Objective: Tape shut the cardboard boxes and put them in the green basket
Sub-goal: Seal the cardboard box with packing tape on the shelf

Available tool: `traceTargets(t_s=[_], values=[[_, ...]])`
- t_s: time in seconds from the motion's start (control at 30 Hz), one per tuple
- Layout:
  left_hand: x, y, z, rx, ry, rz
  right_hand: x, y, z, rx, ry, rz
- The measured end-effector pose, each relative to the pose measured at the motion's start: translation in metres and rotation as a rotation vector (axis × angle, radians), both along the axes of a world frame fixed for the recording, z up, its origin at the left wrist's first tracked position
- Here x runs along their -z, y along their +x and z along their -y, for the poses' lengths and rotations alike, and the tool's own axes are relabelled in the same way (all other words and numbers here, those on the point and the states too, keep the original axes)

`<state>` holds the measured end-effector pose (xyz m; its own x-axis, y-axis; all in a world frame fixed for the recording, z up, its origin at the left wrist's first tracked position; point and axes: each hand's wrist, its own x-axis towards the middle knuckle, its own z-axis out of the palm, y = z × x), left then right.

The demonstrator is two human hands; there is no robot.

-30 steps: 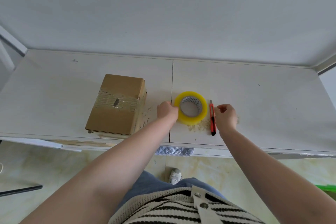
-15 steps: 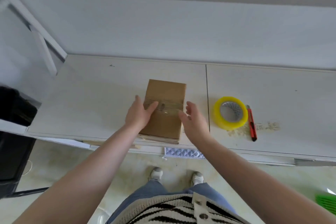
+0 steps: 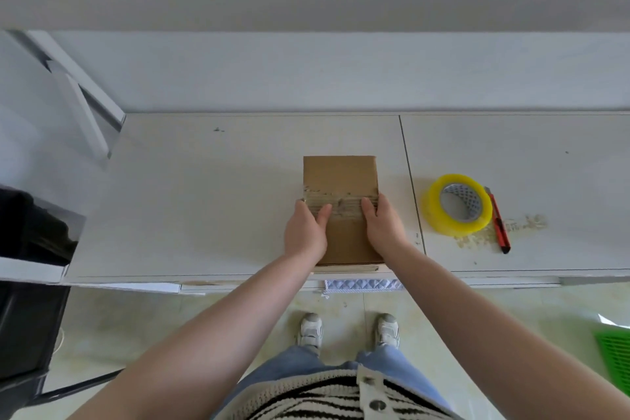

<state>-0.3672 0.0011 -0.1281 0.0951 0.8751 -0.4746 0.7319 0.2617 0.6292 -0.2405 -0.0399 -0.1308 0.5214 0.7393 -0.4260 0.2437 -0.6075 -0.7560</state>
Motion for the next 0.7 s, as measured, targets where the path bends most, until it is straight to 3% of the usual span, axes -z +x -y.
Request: traceTargets(t_s=[0.07,0.17,0.23,0.33,0.6,0.7], values=[[0.0,0.0,-0.001,0.065,0.01,-0.038,0.0,0.0,0.001,-0.003,0.014,-0.014],[-0.001,0.01,-0.007,0.292,0.438,-0.294,0.0,-0.001,-0.001,-0.003,-0.03,-0.023],[0.0,0.023,-0.015,0.497,0.629,-0.342,0.001,-0.001,-0.001,-0.013,-0.041,-0.017],[0.012,0.03,-0.023,0.649,0.622,-0.423,0.001,0.0,-0.001,-0.013,0.001,-0.025],[0.017,0.031,-0.026,0.697,0.6,-0.463,-0.006,0.002,0.0,-0.014,0.001,-0.035],[0.009,0.027,-0.027,0.655,0.516,-0.348,-0.022,0.004,0.004,0.058,0.007,-0.278]])
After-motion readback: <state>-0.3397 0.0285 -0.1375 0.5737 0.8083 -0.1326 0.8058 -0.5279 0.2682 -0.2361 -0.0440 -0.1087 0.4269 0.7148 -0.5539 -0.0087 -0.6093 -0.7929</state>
